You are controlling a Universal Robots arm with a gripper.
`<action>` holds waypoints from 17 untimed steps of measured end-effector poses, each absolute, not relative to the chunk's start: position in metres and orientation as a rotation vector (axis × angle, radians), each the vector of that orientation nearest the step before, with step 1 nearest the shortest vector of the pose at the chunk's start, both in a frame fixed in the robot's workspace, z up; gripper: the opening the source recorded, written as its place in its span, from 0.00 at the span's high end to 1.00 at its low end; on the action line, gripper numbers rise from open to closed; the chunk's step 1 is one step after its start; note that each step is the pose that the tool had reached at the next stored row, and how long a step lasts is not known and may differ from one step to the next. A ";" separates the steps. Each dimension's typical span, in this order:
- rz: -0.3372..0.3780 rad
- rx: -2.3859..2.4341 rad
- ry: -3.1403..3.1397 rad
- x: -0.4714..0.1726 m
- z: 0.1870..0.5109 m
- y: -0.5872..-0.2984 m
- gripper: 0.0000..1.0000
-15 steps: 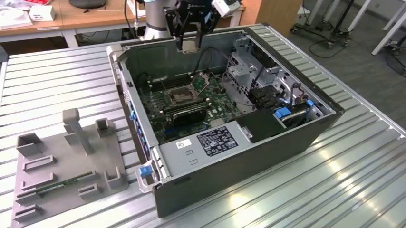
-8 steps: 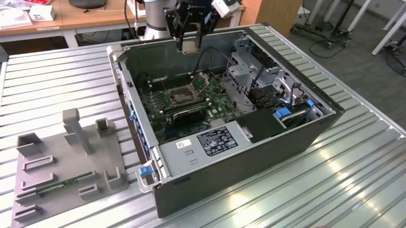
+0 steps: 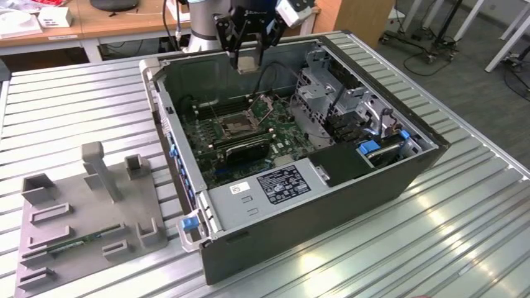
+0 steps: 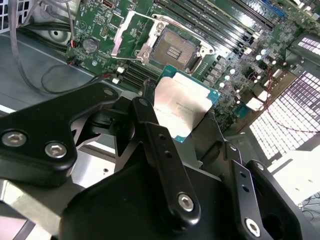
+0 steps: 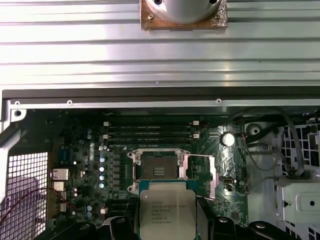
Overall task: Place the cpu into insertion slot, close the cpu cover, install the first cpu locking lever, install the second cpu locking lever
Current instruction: 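Place the cpu into insertion slot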
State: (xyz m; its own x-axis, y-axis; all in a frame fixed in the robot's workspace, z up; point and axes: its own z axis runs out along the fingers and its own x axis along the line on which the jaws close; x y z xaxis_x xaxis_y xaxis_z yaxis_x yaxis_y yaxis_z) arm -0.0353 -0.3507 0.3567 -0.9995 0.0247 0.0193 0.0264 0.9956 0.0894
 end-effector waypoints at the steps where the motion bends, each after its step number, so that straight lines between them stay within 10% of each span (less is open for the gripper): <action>1: -0.140 -0.040 -3.120 -0.035 0.356 -0.351 0.46; 17: -0.140 -0.040 -3.120 -0.035 0.353 -0.351 0.46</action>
State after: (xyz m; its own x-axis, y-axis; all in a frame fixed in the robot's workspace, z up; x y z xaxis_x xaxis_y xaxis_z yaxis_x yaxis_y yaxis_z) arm -0.0353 -0.3507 0.3527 -0.9995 0.0247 0.0194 0.0264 0.9957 0.0891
